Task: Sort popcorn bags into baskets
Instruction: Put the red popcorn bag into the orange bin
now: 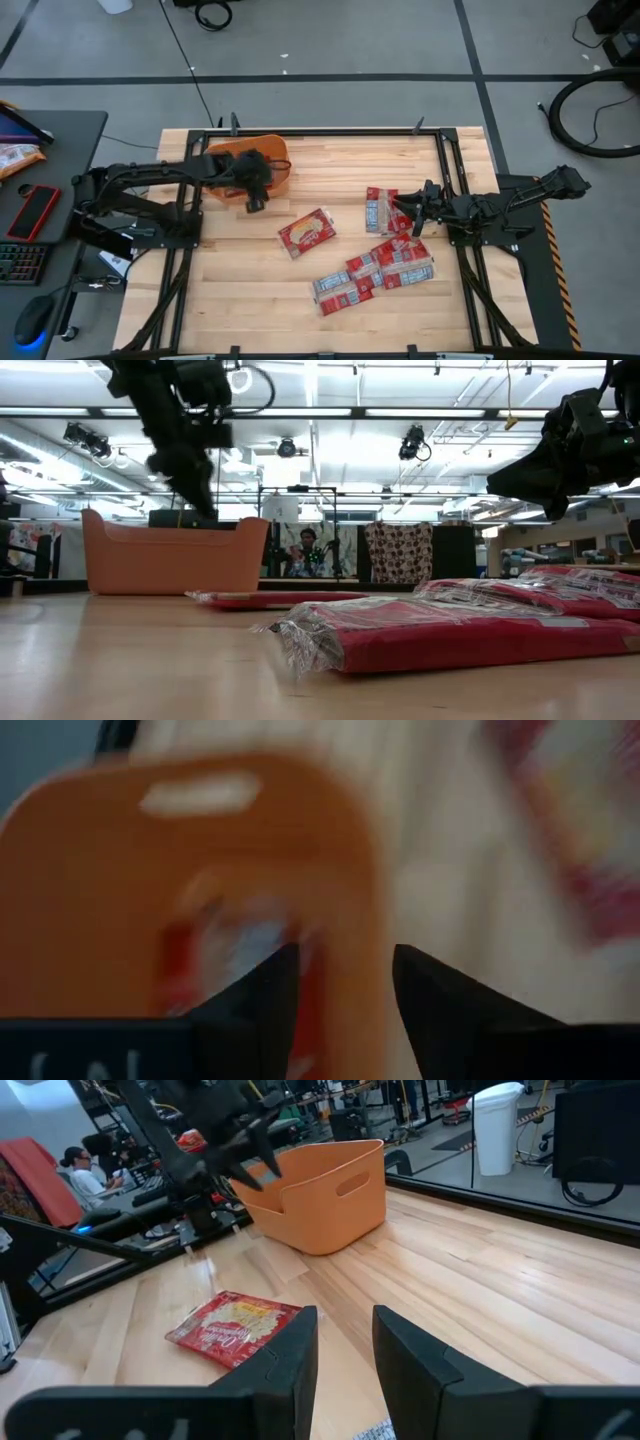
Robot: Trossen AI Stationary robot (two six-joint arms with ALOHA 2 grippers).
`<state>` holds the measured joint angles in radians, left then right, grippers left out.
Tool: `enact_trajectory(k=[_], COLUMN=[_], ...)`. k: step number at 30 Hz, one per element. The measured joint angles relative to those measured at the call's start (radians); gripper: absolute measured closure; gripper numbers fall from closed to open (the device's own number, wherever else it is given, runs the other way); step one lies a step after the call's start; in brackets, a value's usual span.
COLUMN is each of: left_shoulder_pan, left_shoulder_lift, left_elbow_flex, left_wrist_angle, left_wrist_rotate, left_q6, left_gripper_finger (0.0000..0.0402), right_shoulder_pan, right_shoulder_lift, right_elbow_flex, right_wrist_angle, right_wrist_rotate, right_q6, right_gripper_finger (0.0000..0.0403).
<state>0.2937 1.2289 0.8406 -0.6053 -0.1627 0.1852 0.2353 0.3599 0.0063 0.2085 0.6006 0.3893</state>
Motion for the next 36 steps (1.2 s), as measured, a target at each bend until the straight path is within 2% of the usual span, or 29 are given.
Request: enact_trajectory(k=[3, 10, 19, 26, 30, 36], left_shoulder_pan=[-0.083, -0.273, -0.405, -0.497, -0.541, -0.564], left_shoulder_lift=[0.017, 0.148, 0.372, 0.573, 0.679, 0.75], left_elbow_flex=[0.001, 0.0, 0.024, 0.24, 0.348, 0.407], left_wrist_angle=[0.078, 0.179, 0.36, 0.35, 0.267, 0.184], left_wrist_rotate=[0.023, -0.13, -0.182, -0.244, -0.304, -0.299], left_q6=[-0.099, -0.314, -0.468, -0.493, -0.513, -0.54], left_gripper_finger=[0.0238, 0.0237, 0.0227, 0.0227, 0.0221, 0.0183], right_shoulder_pan=[0.0, 0.0, 0.0, 0.0, 0.0, 0.0], right_shoulder_lift=[0.0, 0.0, 0.0, 0.0, 0.0, 0.0], right_elbow_flex=[0.0, 0.0, 0.0, 0.0, 0.0, 0.0], right_wrist_angle=[0.0, 0.0, 0.001, 0.005, 0.006, 0.008], right_wrist_rotate=[0.0, 0.0, 0.0, 0.0, 0.0, 0.0], right_q6=[0.0, 0.0, 0.0, 0.0, 0.0, 0.0], right_gripper_finger=[0.0299, 0.0299, 0.0299, 0.0299, 0.0299, 0.0299])
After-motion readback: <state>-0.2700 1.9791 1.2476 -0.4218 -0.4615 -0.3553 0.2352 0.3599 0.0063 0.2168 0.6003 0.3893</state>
